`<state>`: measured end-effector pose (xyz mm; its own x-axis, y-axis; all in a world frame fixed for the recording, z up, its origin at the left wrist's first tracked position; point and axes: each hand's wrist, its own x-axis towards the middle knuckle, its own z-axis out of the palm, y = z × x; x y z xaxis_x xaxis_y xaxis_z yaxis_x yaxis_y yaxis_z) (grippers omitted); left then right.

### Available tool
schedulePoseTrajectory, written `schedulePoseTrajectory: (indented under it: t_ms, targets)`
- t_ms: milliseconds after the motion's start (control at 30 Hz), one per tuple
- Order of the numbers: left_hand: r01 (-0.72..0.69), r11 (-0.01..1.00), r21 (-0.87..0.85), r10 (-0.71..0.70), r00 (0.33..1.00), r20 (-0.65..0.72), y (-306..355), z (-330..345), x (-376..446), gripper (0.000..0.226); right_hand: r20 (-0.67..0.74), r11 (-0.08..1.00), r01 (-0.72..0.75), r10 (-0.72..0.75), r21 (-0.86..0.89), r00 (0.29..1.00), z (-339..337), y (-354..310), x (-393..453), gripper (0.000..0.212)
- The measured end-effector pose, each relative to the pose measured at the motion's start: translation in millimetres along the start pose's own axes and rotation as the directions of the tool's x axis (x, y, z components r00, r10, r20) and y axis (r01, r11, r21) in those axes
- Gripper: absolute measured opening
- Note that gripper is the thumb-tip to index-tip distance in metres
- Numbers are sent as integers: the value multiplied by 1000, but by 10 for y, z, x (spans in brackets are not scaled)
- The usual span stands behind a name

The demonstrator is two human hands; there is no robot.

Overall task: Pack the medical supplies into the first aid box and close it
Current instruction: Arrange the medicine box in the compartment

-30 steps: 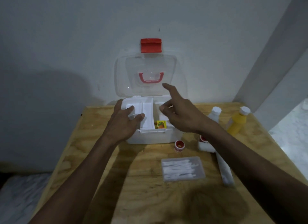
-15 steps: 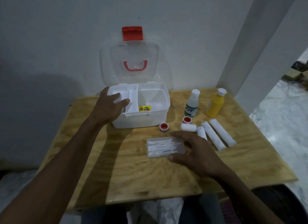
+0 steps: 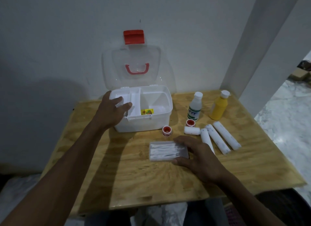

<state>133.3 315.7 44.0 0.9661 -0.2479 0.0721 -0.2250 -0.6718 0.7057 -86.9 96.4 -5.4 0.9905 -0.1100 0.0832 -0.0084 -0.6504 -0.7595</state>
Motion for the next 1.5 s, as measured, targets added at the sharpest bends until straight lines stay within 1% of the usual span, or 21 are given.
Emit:
schedulePoseTrajectory:
  t_ms: [167,300,400,467,600,667,733,833,1100,1300,1400,1500]
  targets:
    - [11,999,-30,-11,1000,-1,-19,5,13,58,-35,995,85,-87,-52,996,-317,-268,-1,58]
    - [16,999,-46,-17,1000,-13,-27,22,16,60,-137,981,164,-177,-101,975,-682,-615,317,61]
    - [25,1000,-7,-25,1000,-1,-43,25,13,64,-172,942,167,-223,-289,959,-826,-747,740,58]
    - [19,1000,13,-19,1000,-1,-48,22,10,63,-152,909,141,-215,-392,965,-837,-758,1030,60]
    - [5,1000,23,-5,1000,4,-60,19,5,63,-58,868,131,-181,-478,982,-712,-767,1432,63]
    - [-1,999,37,1,1000,4,-60,14,3,63,-13,844,152,-185,-513,983,-631,-775,1537,59]
    - [-12,999,49,12,1000,2,-59,11,0,60,22,826,169,-187,-538,982,-554,-769,1603,52]
    - [-19,998,60,19,1000,2,-59,14,-5,60,49,811,177,-181,-557,982,-452,-742,1669,48]
    - [-3,997,77,2,1000,10,-45,10,-3,64,79,828,152,-129,-539,988,-260,-714,1781,62]
    - [7,996,85,-8,1000,18,-23,1,-15,65,94,842,118,-80,-527,992,-178,-700,1847,66]
    - [4,996,84,-6,1000,17,-8,-1,-18,64,127,846,112,-53,-522,990,-158,-722,1866,69]
    - [2,997,80,-3,1000,14,6,-2,-28,63,154,856,104,-29,-507,988,-153,-750,1898,66]
